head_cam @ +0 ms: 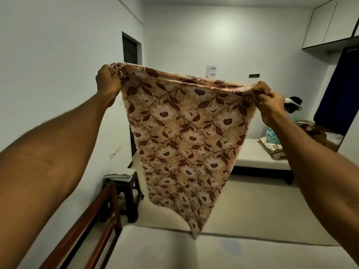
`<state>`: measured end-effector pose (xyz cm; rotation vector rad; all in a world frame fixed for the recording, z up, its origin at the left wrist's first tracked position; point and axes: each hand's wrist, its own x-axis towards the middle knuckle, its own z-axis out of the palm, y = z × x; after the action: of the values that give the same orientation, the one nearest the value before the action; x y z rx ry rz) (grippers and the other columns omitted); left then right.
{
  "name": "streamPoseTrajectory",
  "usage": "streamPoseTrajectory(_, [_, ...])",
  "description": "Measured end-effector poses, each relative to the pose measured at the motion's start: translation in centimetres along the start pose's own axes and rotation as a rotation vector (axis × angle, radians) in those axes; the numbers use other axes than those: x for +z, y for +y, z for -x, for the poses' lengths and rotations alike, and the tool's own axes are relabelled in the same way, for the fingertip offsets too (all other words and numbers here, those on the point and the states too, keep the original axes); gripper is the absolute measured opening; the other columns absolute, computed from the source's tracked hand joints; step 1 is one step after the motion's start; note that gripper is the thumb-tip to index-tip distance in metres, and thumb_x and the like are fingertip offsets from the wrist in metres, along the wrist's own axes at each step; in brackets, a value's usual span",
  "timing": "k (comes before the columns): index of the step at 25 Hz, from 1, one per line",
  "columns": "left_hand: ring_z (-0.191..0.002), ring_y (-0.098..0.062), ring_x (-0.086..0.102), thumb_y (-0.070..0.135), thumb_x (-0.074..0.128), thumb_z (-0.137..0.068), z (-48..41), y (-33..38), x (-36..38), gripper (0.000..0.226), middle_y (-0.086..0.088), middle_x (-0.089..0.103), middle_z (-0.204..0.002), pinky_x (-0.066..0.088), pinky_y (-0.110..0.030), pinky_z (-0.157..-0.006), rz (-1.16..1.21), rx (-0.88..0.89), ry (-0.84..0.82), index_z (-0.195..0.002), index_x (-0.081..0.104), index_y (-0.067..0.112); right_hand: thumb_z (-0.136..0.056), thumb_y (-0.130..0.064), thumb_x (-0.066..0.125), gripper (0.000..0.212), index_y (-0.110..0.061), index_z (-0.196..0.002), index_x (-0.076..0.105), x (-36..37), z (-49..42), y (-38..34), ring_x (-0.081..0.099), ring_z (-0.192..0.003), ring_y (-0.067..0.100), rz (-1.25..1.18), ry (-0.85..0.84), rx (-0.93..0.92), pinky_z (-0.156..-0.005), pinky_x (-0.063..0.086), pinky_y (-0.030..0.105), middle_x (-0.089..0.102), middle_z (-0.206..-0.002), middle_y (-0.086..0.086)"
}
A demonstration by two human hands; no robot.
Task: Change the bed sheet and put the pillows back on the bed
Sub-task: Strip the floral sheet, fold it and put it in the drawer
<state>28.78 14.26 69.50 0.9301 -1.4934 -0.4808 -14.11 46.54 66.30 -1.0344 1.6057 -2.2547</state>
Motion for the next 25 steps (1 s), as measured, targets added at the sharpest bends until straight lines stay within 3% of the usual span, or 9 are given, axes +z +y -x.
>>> streamPoseTrajectory(3, [-0.102, -0.021, 0.071, 0.021, 0.065, -0.099, 7.7, 0.1, -4.0, 0.023, -0.001, 0.072, -0.115, 0.063, -0.042, -0.09, -0.02, -0.019, -0.005, -0.121, 0.067, 0.016, -0.088, -0.012, 0.081, 0.012, -0.019, -0.097, 0.078, -3.5, 7.1, 1.5, 0.071, -0.114, 0.029, 0.0, -0.039, 0.072, -0.095, 0.061, 0.035, 0.076, -0.108, 0.008])
streamPoseTrajectory(6, [-0.105, -0.02, 0.069, 0.019, 0.064, -0.101, 17.4, 0.1, -8.2, 0.023, -0.002, 0.07, -0.117, 0.062, -0.041, -0.092, -0.045, -0.067, -0.019, -0.123, 0.065, 0.014, -0.052, -0.042, 0.094, 0.051, -0.017, -0.095, 0.08, -8.1, 15.3, 3.4, 0.074, -0.099, 0.021, 0.045, -0.085, 0.153, -0.089, 0.061, 0.031, 0.078, -0.1, 0.006])
streamPoseTrajectory(7, [-0.104, -0.02, 0.068, 0.017, 0.061, -0.102, 20.4, -0.1, -9.5, 0.022, -0.002, 0.069, -0.115, 0.062, -0.04, -0.092, -0.053, -0.082, -0.019, -0.123, 0.066, 0.012, -0.052, -0.043, 0.094, 0.054, -0.016, -0.096, 0.08, -9.6, 17.8, 4.4, 0.073, -0.096, 0.019, 0.092, -0.092, 0.173, -0.087, 0.061, 0.029, 0.078, -0.1, 0.007])
streamPoseTrajectory(11, [-0.097, -0.018, 0.061, 0.008, 0.05, -0.102, 32.3, -0.9, -13.6, 0.021, -0.006, 0.066, -0.108, 0.052, -0.03, -0.081, -0.115, -0.132, -0.02, -0.118, 0.065, 0.003, -0.089, -0.023, 0.081, 0.023, -0.013, -0.11, 0.076, -14.5, 26.7, 8.4, 0.072, -0.094, 0.018, 0.193, -0.142, 0.278, -0.078, 0.058, 0.026, 0.077, -0.105, 0.007])
streamPoseTrajectory(14, [-0.093, -0.019, 0.06, 0.008, 0.052, -0.102, 40.2, -2.0, -16.1, 0.017, -0.004, 0.066, -0.103, 0.048, -0.027, -0.073, -0.122, -0.204, -0.034, -0.113, 0.065, 0.006, -0.091, -0.014, 0.078, 0.026, -0.01, -0.116, 0.074, -16.9, 33.0, 9.7, 0.068, -0.091, 0.016, 0.185, -0.128, 0.334, -0.076, 0.053, 0.021, 0.073, -0.097, 0.002])
streamPoseTrajectory(18, [-0.093, -0.022, 0.069, 0.024, 0.06, -0.097, 47.8, -6.5, -19.8, 0.008, 0.004, 0.073, -0.096, 0.058, -0.045, -0.089, -0.179, -0.307, -0.136, -0.1, 0.067, 0.024, -0.09, -0.01, 0.078, 0.031, -0.006, -0.121, 0.073, -19.8, 40.6, 10.4, 0.065, -0.087, 0.008, 0.252, -0.113, 0.317, -0.08, 0.052, 0.022, 0.072, -0.096, 0.0])
streamPoseTrajectory(20, [-0.096, -0.022, 0.07, 0.028, 0.061, -0.1, 51.1, -7.8, -21.2, 0.007, 0.004, 0.073, -0.096, 0.058, -0.04, -0.088, -0.123, -0.364, -0.198, -0.099, 0.068, 0.026, -0.092, -0.011, 0.076, 0.025, -0.006, -0.116, 0.074, -21.6, 44.0, 11.4, 0.066, -0.088, 0.015, 0.264, -0.133, 0.347, -0.08, 0.053, 0.025, 0.072, -0.093, 0.003])
streamPoseTrajectory(22, [-0.101, -0.021, 0.07, 0.024, 0.058, -0.105, 54.8, -8.2, -22.3, 0.013, 0.0, 0.074, -0.103, 0.056, -0.03, -0.081, -0.011, -0.428, -0.262, -0.108, 0.07, 0.022, -0.094, -0.012, 0.073, 0.017, -0.008, -0.111, 0.074, -23.4, 47.0, 12.9, 0.066, -0.094, 0.024, 0.253, -0.149, 0.419, -0.081, 0.053, 0.03, 0.073, -0.096, 0.009])
streamPoseTrajectory(25, [-0.105, -0.024, 0.071, 0.018, 0.056, -0.106, 59.3, -8.7, -24.2, 0.023, -0.008, 0.075, -0.112, 0.06, -0.039, -0.089, -0.003, -0.49, -0.327, -0.123, 0.069, 0.01, -0.094, -0.01, 0.072, 0.019, -0.007, -0.113, 0.073, -25.4, 50.9, 14.1, 0.07, -0.093, 0.029, 0.226, -0.166, 0.523, -0.075, 0.058, 0.033, 0.075, -0.102, 0.015])
